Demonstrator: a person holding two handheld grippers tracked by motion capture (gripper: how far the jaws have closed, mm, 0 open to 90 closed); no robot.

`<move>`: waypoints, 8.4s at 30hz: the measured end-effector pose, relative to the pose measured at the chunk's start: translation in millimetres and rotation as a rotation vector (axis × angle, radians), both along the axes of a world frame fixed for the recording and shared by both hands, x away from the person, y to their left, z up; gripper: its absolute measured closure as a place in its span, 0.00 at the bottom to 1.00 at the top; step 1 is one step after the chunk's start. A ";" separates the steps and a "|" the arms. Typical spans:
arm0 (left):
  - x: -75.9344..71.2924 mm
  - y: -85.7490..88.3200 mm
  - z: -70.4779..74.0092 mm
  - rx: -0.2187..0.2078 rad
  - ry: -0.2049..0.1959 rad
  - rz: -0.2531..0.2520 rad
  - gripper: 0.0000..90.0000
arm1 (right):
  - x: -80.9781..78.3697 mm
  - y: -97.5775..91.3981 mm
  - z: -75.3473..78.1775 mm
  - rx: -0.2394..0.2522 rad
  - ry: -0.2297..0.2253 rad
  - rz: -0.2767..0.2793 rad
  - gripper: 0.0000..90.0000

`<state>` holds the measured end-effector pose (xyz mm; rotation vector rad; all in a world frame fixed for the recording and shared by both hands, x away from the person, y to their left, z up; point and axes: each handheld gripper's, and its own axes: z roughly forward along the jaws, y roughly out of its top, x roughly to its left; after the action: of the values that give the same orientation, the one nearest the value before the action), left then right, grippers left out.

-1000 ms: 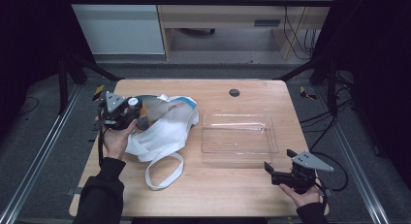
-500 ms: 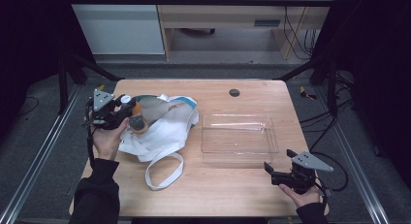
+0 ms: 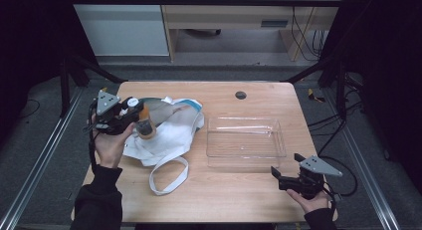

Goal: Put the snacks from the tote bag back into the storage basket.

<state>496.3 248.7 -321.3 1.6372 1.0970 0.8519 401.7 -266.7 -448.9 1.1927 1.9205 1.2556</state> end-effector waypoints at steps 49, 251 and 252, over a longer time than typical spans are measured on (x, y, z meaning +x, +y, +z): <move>-47.4 -101.3 48.1 -0.009 -0.099 -0.232 0.65 | -1.2 0.0 0.9 0.000 -0.009 0.007 0.06; -73.0 -38.2 -102.9 0.055 0.103 -0.320 0.35 | -1.1 -2.5 -0.2 0.002 -0.003 -0.001 0.05; -73.8 -34.6 -105.9 0.056 0.105 -0.312 0.35 | -1.0 -2.5 -0.2 0.003 -0.002 -0.001 0.05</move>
<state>422.4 214.1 -427.2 1.8573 0.8627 0.6021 400.8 -269.3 -449.1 1.1925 1.9174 1.2589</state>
